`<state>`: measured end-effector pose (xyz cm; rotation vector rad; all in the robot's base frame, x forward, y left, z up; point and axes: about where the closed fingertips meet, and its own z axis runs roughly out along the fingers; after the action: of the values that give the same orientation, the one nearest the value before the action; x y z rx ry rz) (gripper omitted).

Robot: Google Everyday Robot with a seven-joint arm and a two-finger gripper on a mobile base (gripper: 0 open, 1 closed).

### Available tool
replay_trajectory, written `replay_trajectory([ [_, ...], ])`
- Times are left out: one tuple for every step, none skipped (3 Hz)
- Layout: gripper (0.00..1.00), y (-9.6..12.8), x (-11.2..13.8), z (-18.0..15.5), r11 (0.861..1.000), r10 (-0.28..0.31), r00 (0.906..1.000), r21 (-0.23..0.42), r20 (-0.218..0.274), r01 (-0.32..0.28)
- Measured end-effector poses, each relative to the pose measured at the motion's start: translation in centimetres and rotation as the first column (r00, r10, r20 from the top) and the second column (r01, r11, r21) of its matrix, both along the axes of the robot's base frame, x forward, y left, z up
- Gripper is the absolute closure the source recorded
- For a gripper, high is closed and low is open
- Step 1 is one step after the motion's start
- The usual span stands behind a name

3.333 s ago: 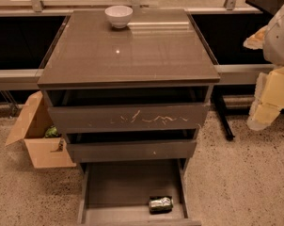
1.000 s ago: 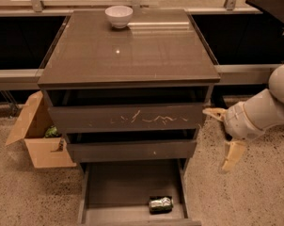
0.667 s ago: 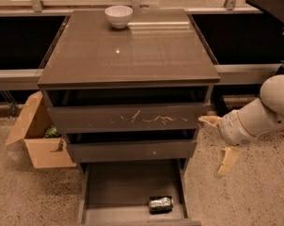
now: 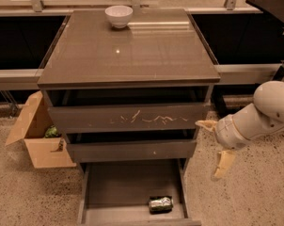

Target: Pick green can from bottom drawer and place on counter

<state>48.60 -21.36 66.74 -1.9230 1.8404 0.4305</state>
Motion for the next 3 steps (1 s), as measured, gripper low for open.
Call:
replay_trajectory([
  [0.0, 0.7, -0.4, -6.5, 1.0, 0.01, 0.9996, -0.007, -0.026, -0.01],
  [0.0, 1.6, 0.1, -12.1, 1.0, -0.002, 0.9999, -0.02, -0.017, 0.002],
  [0.0, 2.2, 1.1, -15.5, 1.0, -0.027, 0.9995, -0.008, -0.019, 0.026],
])
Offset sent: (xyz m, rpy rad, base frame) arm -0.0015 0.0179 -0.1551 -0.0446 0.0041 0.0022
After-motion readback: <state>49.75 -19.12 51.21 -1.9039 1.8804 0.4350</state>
